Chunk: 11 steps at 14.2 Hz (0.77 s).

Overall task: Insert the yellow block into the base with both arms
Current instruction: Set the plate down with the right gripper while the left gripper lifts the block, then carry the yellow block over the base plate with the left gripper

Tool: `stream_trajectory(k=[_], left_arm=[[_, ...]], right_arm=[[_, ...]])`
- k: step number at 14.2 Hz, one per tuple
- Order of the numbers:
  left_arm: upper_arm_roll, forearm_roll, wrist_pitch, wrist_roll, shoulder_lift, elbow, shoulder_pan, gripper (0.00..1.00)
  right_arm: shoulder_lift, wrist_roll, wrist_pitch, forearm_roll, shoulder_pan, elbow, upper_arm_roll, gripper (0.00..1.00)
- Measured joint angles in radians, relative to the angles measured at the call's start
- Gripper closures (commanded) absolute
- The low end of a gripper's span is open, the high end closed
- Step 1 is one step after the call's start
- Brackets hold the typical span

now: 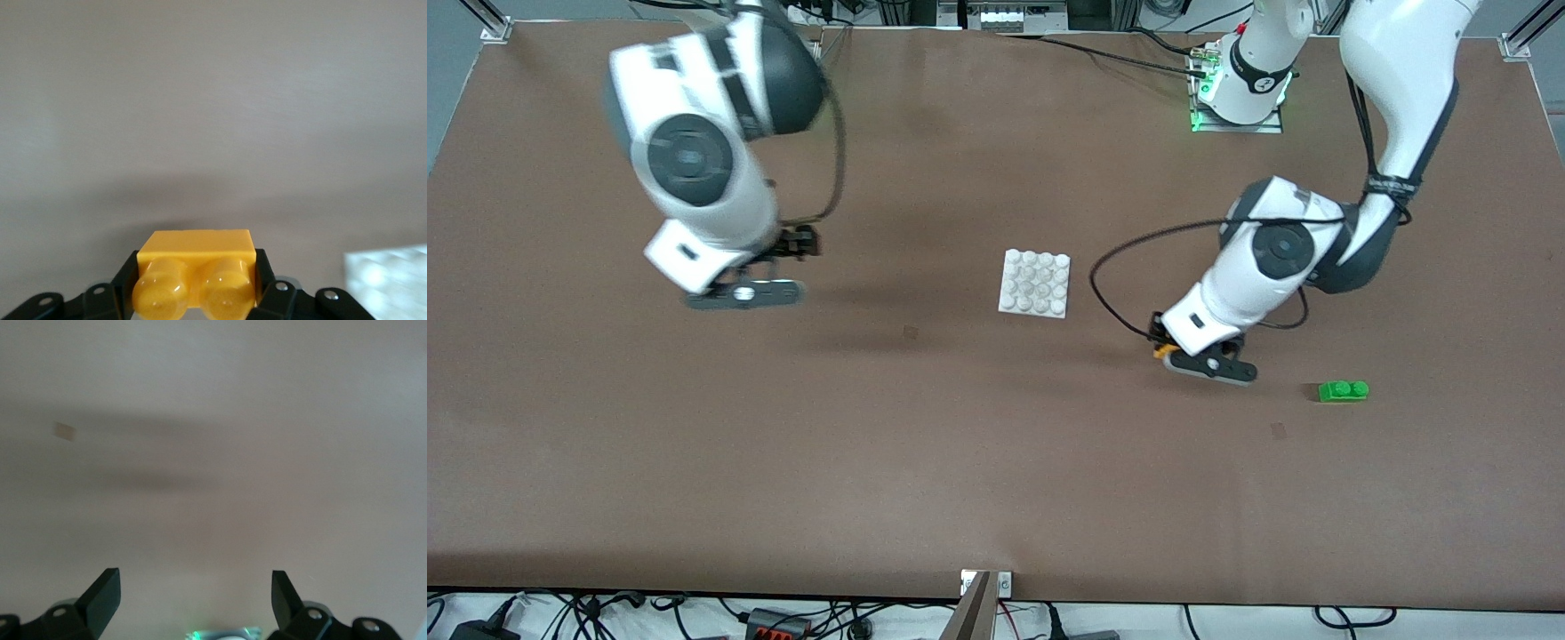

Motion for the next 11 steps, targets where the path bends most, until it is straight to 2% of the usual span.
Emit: stream_trajectory(k=[2, 5, 6, 11], left_arm=[[-0.046, 0.0, -0.008, -0.048, -0.008, 0.005, -0.01, 0.46], [-0.061, 0.0, -0.009, -0.098, -0.007, 0.014, -0.05, 0.46], [-0.063, 0.0, -0.009, -0.114, -0.007, 0.016, -0.067, 0.46], [-0.063, 0.015, -0.009, -0.25, -0.001, 0.017, -0.179, 0.46]], right_arm=[[-0.044, -0.116, -0.024, 0.012, -0.091, -0.002, 0.0, 0.0], [-0.118, -0.215, -0.024, 0.132, -0.259, -0.021, 0.015, 0.0], [-0.15, -0.247, -0.021, 0.147, -0.307, -0.042, 0.017, 0.0], [-0.317, -0.448, 0.047, 0.149, -0.494, -0.148, 0.044, 0.0]])
